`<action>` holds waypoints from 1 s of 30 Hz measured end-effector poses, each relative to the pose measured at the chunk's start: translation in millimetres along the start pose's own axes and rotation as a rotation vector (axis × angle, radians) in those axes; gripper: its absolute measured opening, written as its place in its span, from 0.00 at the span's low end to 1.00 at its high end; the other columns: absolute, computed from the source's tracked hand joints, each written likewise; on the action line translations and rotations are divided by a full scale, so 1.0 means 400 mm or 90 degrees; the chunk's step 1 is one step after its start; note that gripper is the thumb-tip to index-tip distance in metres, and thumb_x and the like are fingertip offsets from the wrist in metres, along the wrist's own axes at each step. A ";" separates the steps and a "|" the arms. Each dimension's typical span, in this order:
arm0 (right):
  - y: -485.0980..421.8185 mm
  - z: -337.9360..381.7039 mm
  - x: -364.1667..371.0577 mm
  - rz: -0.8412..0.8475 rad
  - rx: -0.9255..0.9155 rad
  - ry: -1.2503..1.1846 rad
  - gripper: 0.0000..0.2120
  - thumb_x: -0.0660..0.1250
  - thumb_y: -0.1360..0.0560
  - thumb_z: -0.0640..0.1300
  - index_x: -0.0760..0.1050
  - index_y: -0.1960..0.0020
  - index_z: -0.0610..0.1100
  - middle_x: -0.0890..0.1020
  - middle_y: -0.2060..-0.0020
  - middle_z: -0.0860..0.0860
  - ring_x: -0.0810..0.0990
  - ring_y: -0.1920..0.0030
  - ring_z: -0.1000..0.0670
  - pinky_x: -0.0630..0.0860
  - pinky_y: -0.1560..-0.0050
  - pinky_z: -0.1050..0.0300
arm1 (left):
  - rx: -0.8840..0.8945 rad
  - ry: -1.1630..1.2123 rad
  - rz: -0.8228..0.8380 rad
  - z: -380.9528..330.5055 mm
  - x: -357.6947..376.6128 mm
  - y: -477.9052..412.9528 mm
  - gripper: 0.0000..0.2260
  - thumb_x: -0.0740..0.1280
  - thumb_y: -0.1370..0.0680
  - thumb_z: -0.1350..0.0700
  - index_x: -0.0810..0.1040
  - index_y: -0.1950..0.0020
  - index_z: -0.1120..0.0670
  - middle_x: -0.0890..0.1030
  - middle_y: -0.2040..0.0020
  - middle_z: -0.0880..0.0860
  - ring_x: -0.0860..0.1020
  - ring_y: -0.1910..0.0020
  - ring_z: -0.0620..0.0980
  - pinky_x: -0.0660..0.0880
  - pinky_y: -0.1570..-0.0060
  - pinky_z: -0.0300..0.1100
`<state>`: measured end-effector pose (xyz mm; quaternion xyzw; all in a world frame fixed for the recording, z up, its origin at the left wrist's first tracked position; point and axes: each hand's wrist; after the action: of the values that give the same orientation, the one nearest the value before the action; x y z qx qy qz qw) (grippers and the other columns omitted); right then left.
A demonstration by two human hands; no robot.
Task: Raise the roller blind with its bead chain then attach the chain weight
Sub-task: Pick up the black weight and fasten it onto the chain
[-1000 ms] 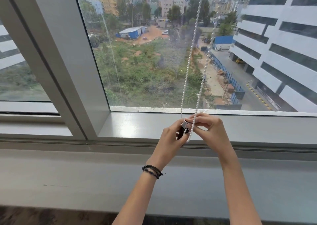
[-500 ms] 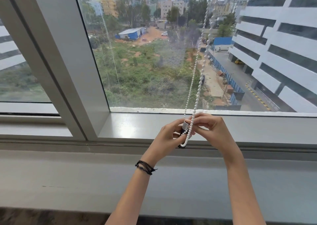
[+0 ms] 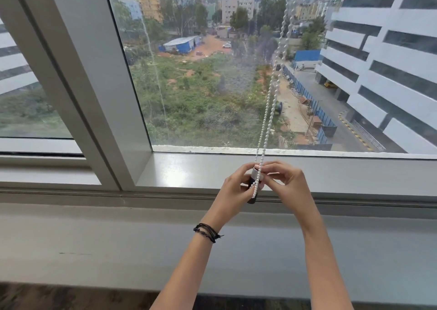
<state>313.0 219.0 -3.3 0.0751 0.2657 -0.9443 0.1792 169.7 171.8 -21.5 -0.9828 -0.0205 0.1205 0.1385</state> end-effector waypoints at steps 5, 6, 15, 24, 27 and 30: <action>0.022 -0.004 0.020 -0.013 0.005 0.034 0.14 0.72 0.30 0.36 0.81 0.57 0.55 0.83 0.56 0.62 0.82 0.56 0.56 0.78 0.54 0.64 | -0.015 0.020 0.011 0.014 -0.004 0.010 0.16 0.65 0.23 0.63 0.72 0.37 0.50 0.83 0.48 0.57 0.79 0.46 0.57 0.77 0.48 0.49; 0.026 -0.005 0.023 -0.013 0.007 0.043 0.13 0.72 0.30 0.36 0.81 0.57 0.55 0.83 0.56 0.62 0.82 0.55 0.55 0.78 0.53 0.63 | -0.015 0.022 0.017 0.016 -0.004 0.013 0.16 0.65 0.23 0.63 0.72 0.37 0.50 0.82 0.46 0.57 0.79 0.44 0.56 0.76 0.45 0.50; 0.047 -0.018 0.026 -0.010 0.005 0.099 0.11 0.70 0.28 0.35 0.81 0.57 0.51 0.82 0.58 0.55 0.80 0.55 0.57 0.76 0.51 0.65 | -0.023 0.041 0.009 0.045 0.003 0.028 0.13 0.60 0.19 0.60 0.73 0.37 0.48 0.81 0.43 0.52 0.79 0.43 0.47 0.75 0.45 0.40; 0.078 -0.036 0.019 0.026 0.050 0.070 0.17 0.63 0.27 0.28 0.82 0.55 0.48 0.82 0.57 0.56 0.81 0.53 0.55 0.77 0.50 0.64 | -0.021 0.101 -0.052 0.060 0.014 0.045 0.06 0.62 0.20 0.59 0.69 0.48 0.49 0.84 0.53 0.56 0.79 0.58 0.45 0.73 0.54 0.39; 0.090 -0.046 0.024 0.010 0.057 0.044 0.17 0.64 0.26 0.30 0.82 0.55 0.51 0.82 0.56 0.56 0.81 0.52 0.54 0.77 0.50 0.65 | -0.026 0.117 -0.071 0.073 0.020 0.050 0.08 0.62 0.20 0.60 0.67 0.45 0.50 0.84 0.51 0.58 0.80 0.55 0.49 0.73 0.51 0.43; 0.103 -0.060 0.031 -0.004 0.084 0.009 0.14 0.66 0.25 0.34 0.81 0.53 0.52 0.82 0.54 0.55 0.81 0.52 0.55 0.75 0.52 0.67 | -0.033 0.115 -0.083 0.081 0.026 0.058 0.10 0.62 0.20 0.58 0.69 0.40 0.48 0.84 0.49 0.56 0.81 0.51 0.51 0.74 0.49 0.40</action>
<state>318.3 195.5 -46.1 0.0926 0.2045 -0.9597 0.1693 172.3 158.9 -60.5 -0.9895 -0.0746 0.0215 0.1218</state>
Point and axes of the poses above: each hand's wrist, its own y-axis away from the middle knuckle, its own x-axis out of the palm, z = x × y
